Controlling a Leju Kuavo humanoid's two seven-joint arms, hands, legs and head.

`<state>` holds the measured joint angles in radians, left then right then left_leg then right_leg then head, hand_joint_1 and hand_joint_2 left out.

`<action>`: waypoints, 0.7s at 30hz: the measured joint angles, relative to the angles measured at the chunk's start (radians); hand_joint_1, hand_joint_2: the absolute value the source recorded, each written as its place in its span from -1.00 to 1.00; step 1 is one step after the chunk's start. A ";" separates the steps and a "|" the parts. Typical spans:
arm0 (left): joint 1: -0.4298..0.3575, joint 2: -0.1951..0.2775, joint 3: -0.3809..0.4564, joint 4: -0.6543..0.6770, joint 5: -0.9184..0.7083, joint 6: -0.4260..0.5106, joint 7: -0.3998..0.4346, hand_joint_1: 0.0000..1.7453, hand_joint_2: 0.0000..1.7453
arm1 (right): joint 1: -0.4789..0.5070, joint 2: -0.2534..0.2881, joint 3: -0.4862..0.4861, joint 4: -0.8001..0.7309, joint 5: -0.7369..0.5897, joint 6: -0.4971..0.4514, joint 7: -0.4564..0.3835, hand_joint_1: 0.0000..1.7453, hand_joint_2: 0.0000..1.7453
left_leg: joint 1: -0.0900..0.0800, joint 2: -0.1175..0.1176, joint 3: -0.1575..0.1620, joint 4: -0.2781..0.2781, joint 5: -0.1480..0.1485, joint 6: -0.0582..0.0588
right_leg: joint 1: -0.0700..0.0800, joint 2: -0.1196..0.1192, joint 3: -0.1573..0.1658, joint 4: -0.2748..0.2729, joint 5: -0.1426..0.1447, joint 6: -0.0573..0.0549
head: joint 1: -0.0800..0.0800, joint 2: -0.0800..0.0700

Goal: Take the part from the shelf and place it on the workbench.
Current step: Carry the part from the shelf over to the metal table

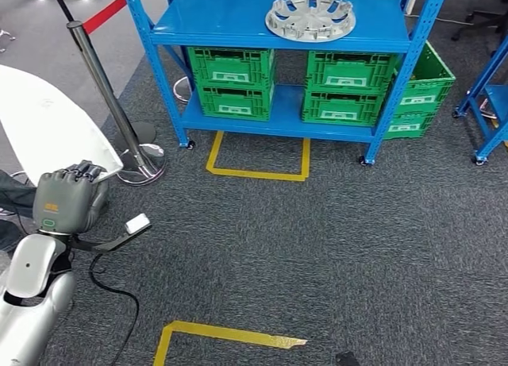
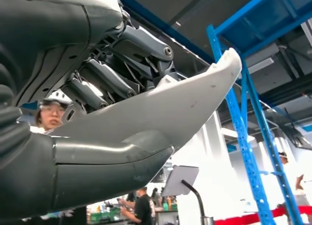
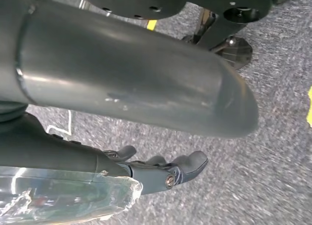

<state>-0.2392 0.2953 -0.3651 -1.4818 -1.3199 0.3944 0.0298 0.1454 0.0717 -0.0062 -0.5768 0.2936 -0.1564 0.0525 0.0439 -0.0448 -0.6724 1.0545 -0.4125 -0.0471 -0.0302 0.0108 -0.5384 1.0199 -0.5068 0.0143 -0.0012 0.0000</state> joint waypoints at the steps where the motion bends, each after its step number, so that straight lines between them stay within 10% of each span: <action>1: 0.000 0.000 0.000 0.000 0.000 0.000 0.000 1.00 1.00 | 0.000 0.000 0.000 0.000 0.002 0.000 -0.002 -1.00 -1.00 | -0.003 0.018 -0.026 0.067 -0.042 0.004 | 0.004 -0.011 -0.004 0.000 0.003 -0.006 | -0.002 0.000; 3: 0.001 0.001 0.000 0.000 0.000 0.000 0.000 1.00 1.00 | 0.002 0.000 0.000 0.000 0.005 0.000 -0.004 -1.00 -1.00 | -0.009 0.030 -0.077 0.206 -0.114 0.012 | 0.013 -0.035 -0.015 0.000 0.007 -0.014 | -0.004 0.000; 5: 0.003 0.001 0.000 0.000 0.000 0.000 0.000 1.00 1.00 | 0.002 0.000 -0.001 0.000 0.008 0.001 -0.005 -1.00 -1.00 | -0.014 0.032 -0.071 0.238 -0.121 0.020 | 0.019 -0.060 -0.022 0.000 0.010 -0.017 | -0.004 0.000; 9: -0.004 0.000 0.000 0.000 0.000 0.000 0.000 1.00 1.00 | -0.001 0.001 -0.001 0.000 0.009 0.001 -0.008 -1.00 -1.00 | -0.037 0.124 0.082 0.011 -0.050 0.037 | 0.027 -0.108 -0.018 0.002 0.008 -0.010 | -0.005 0.000; 12: -0.010 0.001 -0.001 0.000 0.000 0.000 0.000 1.00 1.00 | -0.003 0.001 -0.001 0.000 0.011 0.003 -0.011 -1.00 -1.00 | -0.046 0.130 0.095 -0.033 -0.051 0.046 | 0.033 -0.151 -0.013 0.000 0.006 0.004 | -0.005 0.000; 15: -0.012 0.004 -0.001 -0.001 0.000 0.000 -0.001 1.00 1.00 | -0.007 0.001 -0.001 0.000 0.012 0.005 -0.014 -1.00 -1.00 | -0.040 0.088 0.091 -0.041 -0.039 0.063 | 0.027 -0.101 -0.034 0.053 -0.035 0.020 | -0.001 0.000; 18: -0.014 0.001 -0.003 -0.002 0.000 0.000 -0.001 1.00 1.00 | -0.003 0.001 0.000 0.000 0.012 0.007 -0.014 -1.00 -1.00 | -0.040 0.044 0.081 -0.041 -0.031 0.075 | 0.025 -0.023 -0.122 0.237 -0.122 0.024 | 0.005 0.000; 21: -0.010 0.000 -0.003 -0.001 0.000 -0.001 -0.001 1.00 1.00 | -0.001 0.001 0.000 0.000 0.012 0.008 -0.014 -1.00 -1.00 | -0.047 -0.003 0.075 -0.041 -0.024 0.078 | 0.030 -0.008 -0.127 0.232 -0.085 0.011 | 0.005 0.000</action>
<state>-0.2494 0.2951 -0.3685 -1.4832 -1.3199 0.3937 0.0284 0.1444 0.0729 -0.0061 -0.5764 0.3059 -0.1485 0.0383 -0.0035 -0.0483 -0.5973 1.0135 -0.4360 0.0309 -0.0002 0.0028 -0.6655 1.2522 -0.5922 0.0251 0.0038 0.0000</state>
